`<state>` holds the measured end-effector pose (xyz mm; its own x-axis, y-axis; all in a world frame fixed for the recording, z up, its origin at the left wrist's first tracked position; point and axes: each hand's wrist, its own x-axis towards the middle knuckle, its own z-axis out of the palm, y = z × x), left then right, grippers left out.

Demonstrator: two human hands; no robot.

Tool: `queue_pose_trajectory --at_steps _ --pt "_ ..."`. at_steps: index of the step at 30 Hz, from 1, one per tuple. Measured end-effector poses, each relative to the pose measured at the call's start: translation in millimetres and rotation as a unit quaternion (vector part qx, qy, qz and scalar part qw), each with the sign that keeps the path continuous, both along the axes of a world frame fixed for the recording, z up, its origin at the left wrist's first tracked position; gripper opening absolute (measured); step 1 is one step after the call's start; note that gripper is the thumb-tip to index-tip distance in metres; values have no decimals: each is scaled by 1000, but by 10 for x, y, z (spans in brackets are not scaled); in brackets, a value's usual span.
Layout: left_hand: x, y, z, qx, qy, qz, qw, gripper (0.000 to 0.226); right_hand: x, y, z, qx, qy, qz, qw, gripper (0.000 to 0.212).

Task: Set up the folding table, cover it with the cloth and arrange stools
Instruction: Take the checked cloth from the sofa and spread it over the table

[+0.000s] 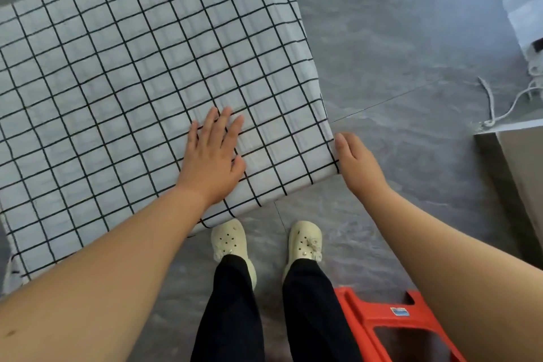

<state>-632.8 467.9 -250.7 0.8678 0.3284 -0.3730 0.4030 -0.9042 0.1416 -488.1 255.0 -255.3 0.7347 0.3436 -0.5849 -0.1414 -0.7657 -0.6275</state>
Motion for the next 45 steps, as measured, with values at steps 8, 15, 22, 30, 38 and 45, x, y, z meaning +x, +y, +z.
queue_pose_trajectory --at_steps 8,15,22,30,38,45 --pt "-8 -51 -72 6 -20 8 1000 70 94 -54 -67 -2 4 -44 999 20" --pt "-3 -54 -81 2 -31 15 999 69 91 -146 -57 58 -23 -122 991 10" --pt "34 -156 -134 10 -29 -9 1000 66 144 -284 -54 88 8 -174 981 12" --pt "267 -34 -37 -16 -157 55 986 49 381 164 99 103 -184 -21 977 41" --pt "933 627 -159 72 -63 67 993 63 846 1072 -30 100 -68 156 980 58" --pt "1009 725 -239 87 -37 47 994 69 830 1114 -75 96 158 26 982 58"
